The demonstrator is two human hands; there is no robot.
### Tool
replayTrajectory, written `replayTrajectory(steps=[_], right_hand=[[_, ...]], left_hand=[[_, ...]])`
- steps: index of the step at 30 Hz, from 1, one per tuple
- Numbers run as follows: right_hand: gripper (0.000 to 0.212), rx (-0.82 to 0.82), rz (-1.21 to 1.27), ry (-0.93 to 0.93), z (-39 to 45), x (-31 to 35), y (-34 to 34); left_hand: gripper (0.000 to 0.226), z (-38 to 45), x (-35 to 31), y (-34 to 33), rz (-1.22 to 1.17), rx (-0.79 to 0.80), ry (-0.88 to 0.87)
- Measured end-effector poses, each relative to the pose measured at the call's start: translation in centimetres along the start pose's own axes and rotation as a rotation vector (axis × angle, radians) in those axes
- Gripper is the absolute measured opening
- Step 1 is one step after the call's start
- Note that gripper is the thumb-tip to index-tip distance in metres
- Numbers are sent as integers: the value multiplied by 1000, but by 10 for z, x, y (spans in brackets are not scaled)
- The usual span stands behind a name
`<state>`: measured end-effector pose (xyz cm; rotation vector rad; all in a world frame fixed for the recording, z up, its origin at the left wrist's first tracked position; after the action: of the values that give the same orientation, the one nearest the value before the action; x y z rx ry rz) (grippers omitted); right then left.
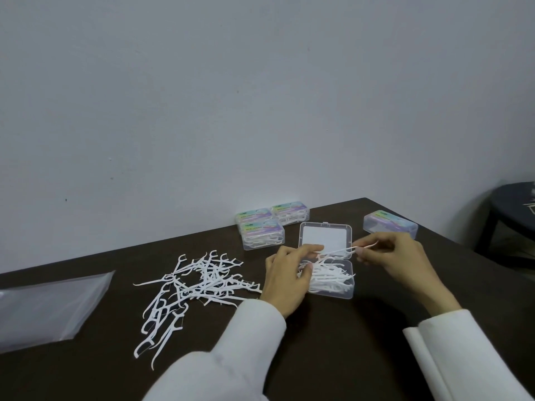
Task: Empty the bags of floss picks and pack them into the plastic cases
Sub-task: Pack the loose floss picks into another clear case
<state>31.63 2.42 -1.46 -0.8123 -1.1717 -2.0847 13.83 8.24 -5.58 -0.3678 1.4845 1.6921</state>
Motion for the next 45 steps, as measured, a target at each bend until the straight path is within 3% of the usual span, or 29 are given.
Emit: replayTrajectory(steps=[10,15,22,26,31,36,45], right_hand=[[8,-77,191,-5,2,-1,4],[10,-182,236,-44,4,-3,7],[12,-206,207,-100,6,-11,6],[6,-172,279,-105,5,-5,2],[8,-25,338,-139,2,-1,-6],[7,139,312,-178,-1,1,-20],[6,226,208,-173,0,-6,-29]], left_hand=[[36,-4,-6,3,-83,38,17],[34,-10,-14,2,47,73,-2],[24,-11,-16,9,95,-37,-79],[34,-13,-15,12,-12,-63,-47],[24,-11,-14,9,-42,-70,-66],[30,-12,-11,8,-133,-105,-34],[25,-10,-5,12,-171,-241,11]])
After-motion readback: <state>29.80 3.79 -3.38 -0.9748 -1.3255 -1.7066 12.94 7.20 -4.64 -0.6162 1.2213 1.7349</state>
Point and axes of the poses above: each hand's wrist, its own z-axis towards the middle knuckle, its own y-axis out of the back of the hand, x = y × z, the point moved 3 cm from there along z, towards the middle knuckle, and after that the axes turned 11 degrees about y, right-handed, at the moved point
